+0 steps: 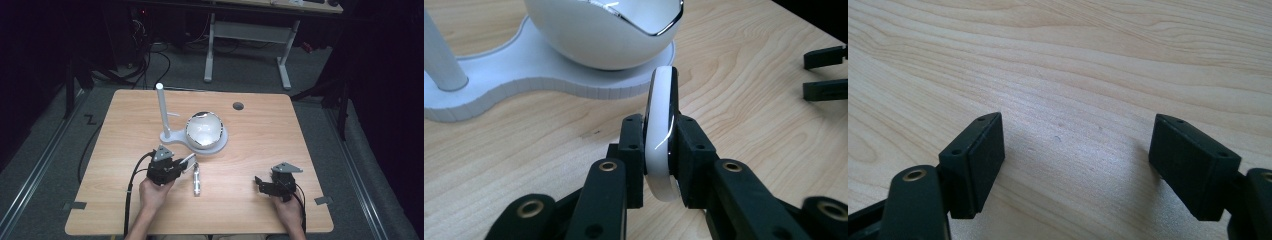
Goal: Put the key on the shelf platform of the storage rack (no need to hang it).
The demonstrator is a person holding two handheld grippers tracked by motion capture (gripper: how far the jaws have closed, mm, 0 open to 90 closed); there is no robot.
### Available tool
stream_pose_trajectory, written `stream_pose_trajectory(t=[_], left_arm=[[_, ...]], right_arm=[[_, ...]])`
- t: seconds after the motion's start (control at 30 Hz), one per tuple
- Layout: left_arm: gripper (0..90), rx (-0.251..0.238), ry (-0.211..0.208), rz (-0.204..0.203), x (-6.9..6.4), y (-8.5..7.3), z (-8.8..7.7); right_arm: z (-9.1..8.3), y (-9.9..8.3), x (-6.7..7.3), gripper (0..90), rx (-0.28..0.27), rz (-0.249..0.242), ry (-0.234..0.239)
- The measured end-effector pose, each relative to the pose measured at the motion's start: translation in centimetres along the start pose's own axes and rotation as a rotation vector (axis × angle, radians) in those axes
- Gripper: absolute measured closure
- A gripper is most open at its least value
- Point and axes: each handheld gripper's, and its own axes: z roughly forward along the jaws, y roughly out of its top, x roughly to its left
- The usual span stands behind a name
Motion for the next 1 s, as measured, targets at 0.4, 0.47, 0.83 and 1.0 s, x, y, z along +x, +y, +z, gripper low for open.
stream_pose_trajectory(t=[0.4,0.47,0.83,1.0], left_arm=[[76.2,-0.001,-0.062,0.021,-2.5,1.1,-2.4],[76.2,-0.001,-0.07,0.032,-2.8,1.3,-2.5],[76.3,0.007,-0.12,0.014,-5.3,2.5,-3.4],[76.3,0.004,-0.142,0.012,-6.5,3.2,-3.6]], right_arm=[[0.0,0.0,0.0,22.6,-0.001,0.0,0.0],[0.0,0.0,0.0,22.6,-0.001,0.0,0.0],[0.0,0.0,0.0,22.6,-0.001,0.0,0.0],[0.0,0.0,0.0,22.6,-0.001,0.0,0.0]])
